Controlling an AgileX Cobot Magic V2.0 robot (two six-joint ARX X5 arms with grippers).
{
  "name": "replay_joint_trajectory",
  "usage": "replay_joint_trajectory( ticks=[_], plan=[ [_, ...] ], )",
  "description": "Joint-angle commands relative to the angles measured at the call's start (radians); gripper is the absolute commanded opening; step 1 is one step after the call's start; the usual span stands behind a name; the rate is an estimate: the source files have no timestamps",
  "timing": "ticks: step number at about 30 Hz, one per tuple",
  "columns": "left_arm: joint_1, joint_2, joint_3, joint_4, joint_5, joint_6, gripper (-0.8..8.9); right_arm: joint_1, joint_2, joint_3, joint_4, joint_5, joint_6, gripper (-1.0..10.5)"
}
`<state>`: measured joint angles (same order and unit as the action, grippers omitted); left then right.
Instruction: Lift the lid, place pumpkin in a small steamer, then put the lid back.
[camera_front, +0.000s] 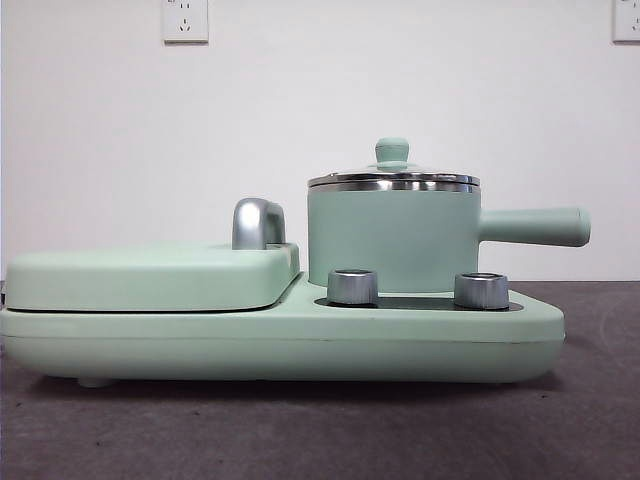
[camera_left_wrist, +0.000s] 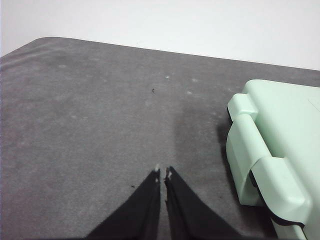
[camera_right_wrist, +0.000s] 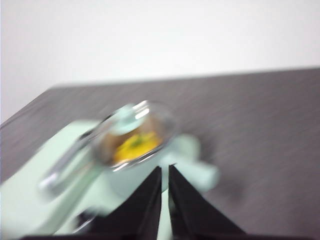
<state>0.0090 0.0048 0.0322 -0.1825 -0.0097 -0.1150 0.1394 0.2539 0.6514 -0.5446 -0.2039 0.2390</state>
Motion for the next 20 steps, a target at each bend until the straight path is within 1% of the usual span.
replay_joint_trajectory(
  ticks=[1, 3, 7, 9, 10, 12, 15, 17, 20],
  plan=[
    [0.002, -0.002, -0.019, -0.006, -0.002, 0.018, 0.21, -0.061, -0.048, -0.148, 0.138, 0.038, -0.023, 0.2],
    [0.002, -0.002, -0.019, -0.006, -0.002, 0.018, 0.21, -0.095, -0.09, -0.258, 0.214, 0.084, -0.023, 0.2],
    [0.002, -0.002, -0.019, -0.006, -0.002, 0.018, 0.21, -0.126, -0.152, -0.396, 0.248, 0.171, -0.028, 0.2],
    [0.002, -0.002, -0.019, -0.006, -0.002, 0.018, 0.21, -0.13, -0.176, -0.446, 0.249, 0.232, -0.048, 0.2],
    [0.002, -0.002, -0.019, -0.006, -0.002, 0.018, 0.21, -0.13, -0.186, -0.47, 0.259, 0.251, -0.073, 0.2],
    [0.002, -0.002, -0.019, -0.006, -0.002, 0.018, 0.21, -0.13, -0.204, -0.51, 0.28, 0.257, -0.125, 0.2],
    [0.002, -0.002, -0.019, -0.006, -0.002, 0.018, 0.21, -0.13, -0.222, -0.55, 0.301, 0.258, -0.178, 0.2],
    [0.002, -0.002, -0.019, -0.006, -0.002, 0.018, 0.21, -0.13, -0.23, -0.572, 0.315, 0.259, -0.198, 0.2],
    [0.002, -0.002, -0.019, -0.006, -0.002, 0.018, 0.21, -0.13, -0.24, -0.596, 0.314, 0.268, -0.202, 0.2]
  ],
)
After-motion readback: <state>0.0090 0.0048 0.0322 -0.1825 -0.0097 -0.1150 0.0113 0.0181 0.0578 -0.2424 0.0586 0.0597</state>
